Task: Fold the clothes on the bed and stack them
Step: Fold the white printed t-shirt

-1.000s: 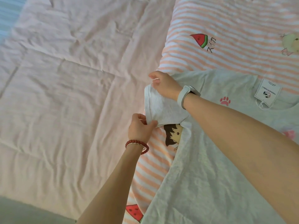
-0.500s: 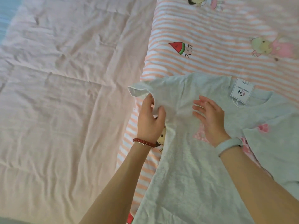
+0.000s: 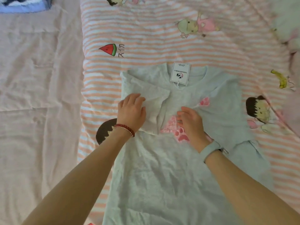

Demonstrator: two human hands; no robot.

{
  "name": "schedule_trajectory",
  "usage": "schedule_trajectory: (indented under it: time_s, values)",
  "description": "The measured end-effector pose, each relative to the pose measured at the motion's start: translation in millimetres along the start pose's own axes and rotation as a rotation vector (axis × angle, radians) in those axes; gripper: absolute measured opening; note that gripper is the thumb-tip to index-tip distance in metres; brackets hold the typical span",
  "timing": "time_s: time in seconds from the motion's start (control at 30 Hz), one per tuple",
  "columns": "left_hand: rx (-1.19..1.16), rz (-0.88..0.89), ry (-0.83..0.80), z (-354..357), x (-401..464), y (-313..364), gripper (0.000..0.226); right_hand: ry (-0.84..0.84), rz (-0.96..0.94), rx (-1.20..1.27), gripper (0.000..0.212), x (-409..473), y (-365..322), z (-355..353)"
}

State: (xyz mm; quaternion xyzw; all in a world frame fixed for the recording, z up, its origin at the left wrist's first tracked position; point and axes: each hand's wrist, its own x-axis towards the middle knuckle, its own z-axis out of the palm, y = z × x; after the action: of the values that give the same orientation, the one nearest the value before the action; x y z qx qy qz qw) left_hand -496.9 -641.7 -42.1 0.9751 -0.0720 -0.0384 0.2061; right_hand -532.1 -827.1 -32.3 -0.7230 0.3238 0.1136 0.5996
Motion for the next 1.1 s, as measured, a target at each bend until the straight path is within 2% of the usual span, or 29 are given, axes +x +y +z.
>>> schedule_trajectory:
  time_s: [0.13, 0.27, 0.33, 0.4, 0.5, 0.6, 0.73, 0.83, 0.9, 0.97, 1.03, 1.1]
  values:
    - [0.124, 0.011, 0.077, -2, 34, -12, 0.03, -0.074, -0.108, -0.16, 0.029, -1, 1, 6]
    - [0.175, -0.128, -0.081, -10, 76, -24, 0.045, -0.285, -0.196, -0.59, 0.033, -17, 2, 31]
    - [0.208, -0.139, -0.15, -14, 88, -28, 0.045, -0.314, -0.183, -0.632, 0.031, -25, 9, 42]
    - [0.236, -0.152, -0.164, -16, 96, -28, 0.037, -0.265, -0.152, -0.588, 0.022, -28, 16, 49]
    - [0.162, -0.171, -0.081, -17, 103, -25, 0.031, -0.17, -0.141, -0.602, 0.016, -33, 22, 49]
    - [0.121, -0.168, 0.057, -14, 101, -21, 0.027, -0.067, -0.348, -0.567, 0.018, -43, 26, 34]
    - [0.266, -0.119, 0.026, 3, 87, -7, 0.033, 0.016, -0.635, -0.787, 0.014, -38, 38, 7]
    - [0.282, 0.059, 0.064, 18, 62, 5, 0.039, 0.009, -0.794, -0.85, 0.023, -26, 39, -8]
    - [0.258, 0.155, 0.091, 28, 43, 10, 0.042, 0.099, -0.858, -0.787, 0.024, -14, 32, -22]
    - [0.228, 0.13, -0.059, 37, 28, 17, 0.054, 0.209, -0.874, -0.778, 0.029, 5, 22, -40]
    - [0.271, 0.086, -0.256, 49, 20, 24, 0.07, 0.236, -0.825, -0.932, 0.04, 28, 17, -59]
    - [0.358, 0.093, -0.372, 62, 20, 28, 0.076, 0.019, -0.675, -1.245, 0.059, 46, 12, -73]
